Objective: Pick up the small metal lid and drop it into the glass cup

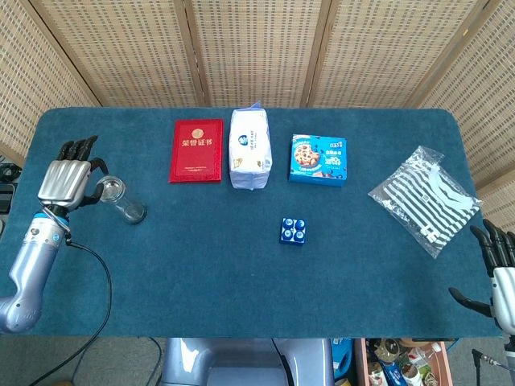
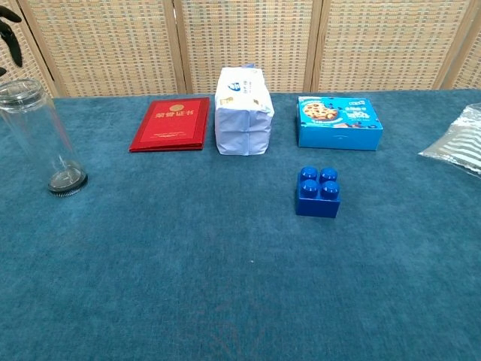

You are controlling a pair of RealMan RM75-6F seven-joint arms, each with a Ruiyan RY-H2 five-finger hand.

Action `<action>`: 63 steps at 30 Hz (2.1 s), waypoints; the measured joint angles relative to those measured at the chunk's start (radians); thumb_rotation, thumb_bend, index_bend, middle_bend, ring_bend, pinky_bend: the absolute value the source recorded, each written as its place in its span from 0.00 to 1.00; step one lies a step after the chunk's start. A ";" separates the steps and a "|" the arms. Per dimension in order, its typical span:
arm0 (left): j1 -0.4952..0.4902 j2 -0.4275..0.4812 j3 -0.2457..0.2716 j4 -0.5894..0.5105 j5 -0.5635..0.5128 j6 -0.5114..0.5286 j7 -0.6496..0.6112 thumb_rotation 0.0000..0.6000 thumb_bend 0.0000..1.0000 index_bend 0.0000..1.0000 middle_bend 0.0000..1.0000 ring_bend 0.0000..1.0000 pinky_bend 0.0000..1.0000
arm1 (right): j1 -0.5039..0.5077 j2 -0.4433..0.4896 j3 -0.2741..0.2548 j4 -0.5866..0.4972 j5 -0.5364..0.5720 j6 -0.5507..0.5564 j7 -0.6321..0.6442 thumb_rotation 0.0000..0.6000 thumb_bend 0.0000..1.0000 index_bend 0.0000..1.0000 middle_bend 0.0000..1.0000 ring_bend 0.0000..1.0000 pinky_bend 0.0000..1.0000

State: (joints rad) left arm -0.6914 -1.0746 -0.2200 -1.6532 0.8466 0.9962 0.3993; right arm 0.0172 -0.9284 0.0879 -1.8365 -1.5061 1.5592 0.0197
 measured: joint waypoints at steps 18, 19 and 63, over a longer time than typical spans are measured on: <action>0.140 0.112 0.013 -0.100 0.218 0.125 -0.235 1.00 0.23 0.00 0.00 0.00 0.00 | 0.003 -0.002 -0.002 0.001 -0.007 -0.005 0.003 1.00 0.00 0.03 0.00 0.00 0.00; 0.149 0.117 0.021 -0.102 0.237 0.126 -0.247 1.00 0.22 0.02 0.00 0.00 0.00 | 0.003 -0.002 -0.003 0.001 -0.008 -0.005 0.003 1.00 0.00 0.03 0.00 0.00 0.00; 0.139 0.084 0.107 -0.084 0.274 -0.005 -0.160 1.00 0.96 0.25 0.00 0.00 0.00 | 0.007 -0.005 -0.007 0.000 -0.006 -0.014 -0.001 1.00 0.00 0.03 0.00 0.00 0.00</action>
State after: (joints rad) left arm -0.5523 -0.9909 -0.1130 -1.7374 1.1206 0.9910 0.2389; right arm 0.0243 -0.9337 0.0814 -1.8367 -1.5125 1.5451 0.0183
